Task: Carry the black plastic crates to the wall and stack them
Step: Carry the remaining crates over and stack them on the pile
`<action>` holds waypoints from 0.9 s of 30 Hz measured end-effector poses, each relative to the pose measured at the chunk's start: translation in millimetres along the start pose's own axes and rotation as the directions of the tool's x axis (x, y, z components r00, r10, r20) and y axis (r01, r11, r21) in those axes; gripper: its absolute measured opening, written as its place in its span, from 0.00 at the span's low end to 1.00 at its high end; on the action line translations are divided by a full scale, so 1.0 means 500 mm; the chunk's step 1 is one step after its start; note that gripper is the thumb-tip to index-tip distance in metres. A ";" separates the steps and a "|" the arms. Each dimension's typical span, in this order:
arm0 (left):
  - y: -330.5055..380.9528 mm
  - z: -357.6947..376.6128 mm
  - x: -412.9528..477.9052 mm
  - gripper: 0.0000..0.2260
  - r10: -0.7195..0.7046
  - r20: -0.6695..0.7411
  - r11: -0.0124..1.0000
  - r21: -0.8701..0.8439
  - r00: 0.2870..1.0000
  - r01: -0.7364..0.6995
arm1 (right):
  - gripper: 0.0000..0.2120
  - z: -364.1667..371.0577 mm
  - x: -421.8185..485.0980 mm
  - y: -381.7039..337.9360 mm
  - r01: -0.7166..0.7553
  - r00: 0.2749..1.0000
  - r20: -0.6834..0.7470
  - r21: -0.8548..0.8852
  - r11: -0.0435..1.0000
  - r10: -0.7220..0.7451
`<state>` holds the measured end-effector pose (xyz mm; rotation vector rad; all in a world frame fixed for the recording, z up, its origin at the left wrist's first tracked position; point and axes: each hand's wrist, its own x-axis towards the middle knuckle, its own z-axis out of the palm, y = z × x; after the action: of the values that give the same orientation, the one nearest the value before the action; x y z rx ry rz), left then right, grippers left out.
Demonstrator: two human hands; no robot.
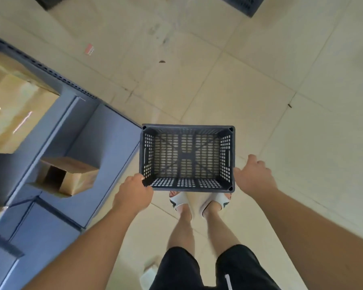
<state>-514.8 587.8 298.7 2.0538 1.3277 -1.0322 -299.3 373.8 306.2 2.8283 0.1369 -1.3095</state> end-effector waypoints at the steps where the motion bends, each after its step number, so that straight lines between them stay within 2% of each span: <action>1: -0.003 0.010 0.027 0.22 0.006 0.005 1.000 0.017 1.000 -0.006 | 0.24 0.019 0.020 0.003 -0.017 1.000 0.000 0.019 1.000 0.017; 4: -0.011 0.038 0.111 0.22 0.008 0.007 0.999 0.035 1.000 -0.008 | 0.25 0.075 0.087 0.015 -0.082 0.997 -0.005 0.077 0.994 0.083; 14: -0.026 0.167 0.360 0.21 -0.082 -0.002 0.991 -0.109 0.997 0.082 | 0.26 0.270 0.307 0.045 -0.216 0.976 0.041 0.247 0.945 0.212; 17: -0.028 0.210 0.426 0.20 -0.139 -0.028 0.976 -0.173 0.990 0.132 | 0.26 0.324 0.368 0.052 -0.219 0.975 0.032 0.287 0.932 0.219; 22: -0.043 0.262 0.538 0.26 -0.269 -0.105 0.941 -0.242 0.957 0.238 | 0.25 0.393 0.471 0.065 -0.216 0.971 -0.036 0.290 0.932 0.237; 25: -0.048 0.284 0.593 0.24 -0.266 -0.117 0.938 -0.262 0.957 0.228 | 0.26 0.416 0.530 0.066 -0.209 0.968 -0.077 0.286 0.935 0.240; 27: -0.055 0.293 0.629 0.20 -0.253 -0.101 0.920 -0.334 0.962 0.206 | 0.24 0.428 0.566 0.068 -0.218 0.963 -0.079 0.345 0.913 0.259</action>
<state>-512.1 664.6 -40.8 1.7823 1.7198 -0.7104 -276.8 347.6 -48.8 3.0697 -0.4615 -1.2037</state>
